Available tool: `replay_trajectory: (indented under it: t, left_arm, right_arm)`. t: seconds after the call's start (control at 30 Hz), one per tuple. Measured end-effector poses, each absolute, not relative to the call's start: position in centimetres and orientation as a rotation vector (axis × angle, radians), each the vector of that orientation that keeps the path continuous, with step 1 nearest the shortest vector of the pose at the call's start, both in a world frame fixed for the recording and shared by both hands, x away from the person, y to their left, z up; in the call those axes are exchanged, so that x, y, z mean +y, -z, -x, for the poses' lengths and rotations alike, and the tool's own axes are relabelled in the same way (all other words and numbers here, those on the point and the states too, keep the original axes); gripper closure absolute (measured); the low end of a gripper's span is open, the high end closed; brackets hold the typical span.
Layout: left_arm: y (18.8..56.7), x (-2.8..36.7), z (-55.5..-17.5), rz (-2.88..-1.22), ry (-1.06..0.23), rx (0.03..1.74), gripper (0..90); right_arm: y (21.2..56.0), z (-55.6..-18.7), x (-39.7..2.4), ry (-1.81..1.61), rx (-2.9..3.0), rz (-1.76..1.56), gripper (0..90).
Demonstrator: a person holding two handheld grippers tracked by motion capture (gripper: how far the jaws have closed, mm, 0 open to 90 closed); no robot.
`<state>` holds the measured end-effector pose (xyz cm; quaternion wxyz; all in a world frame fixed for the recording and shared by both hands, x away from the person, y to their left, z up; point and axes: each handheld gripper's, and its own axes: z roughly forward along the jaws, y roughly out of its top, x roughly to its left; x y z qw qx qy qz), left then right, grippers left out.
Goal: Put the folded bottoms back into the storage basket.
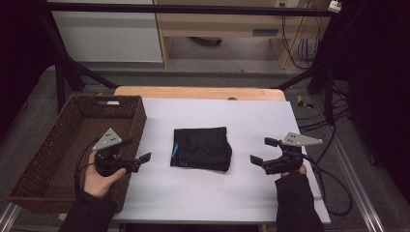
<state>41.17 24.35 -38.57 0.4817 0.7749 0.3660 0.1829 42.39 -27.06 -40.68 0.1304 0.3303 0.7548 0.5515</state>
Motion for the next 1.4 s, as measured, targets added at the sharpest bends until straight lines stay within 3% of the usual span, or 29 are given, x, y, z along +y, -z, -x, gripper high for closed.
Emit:
replay_trajectory:
  t: [1.4]
  left_arm:
    - [36.2, 23.5, -41.0, -1.885, -0.464, 0.896, 4.7]
  right_arm:
    - [40.6, -42.4, -27.1, -1.607, 2.198, -0.961, 3.0]
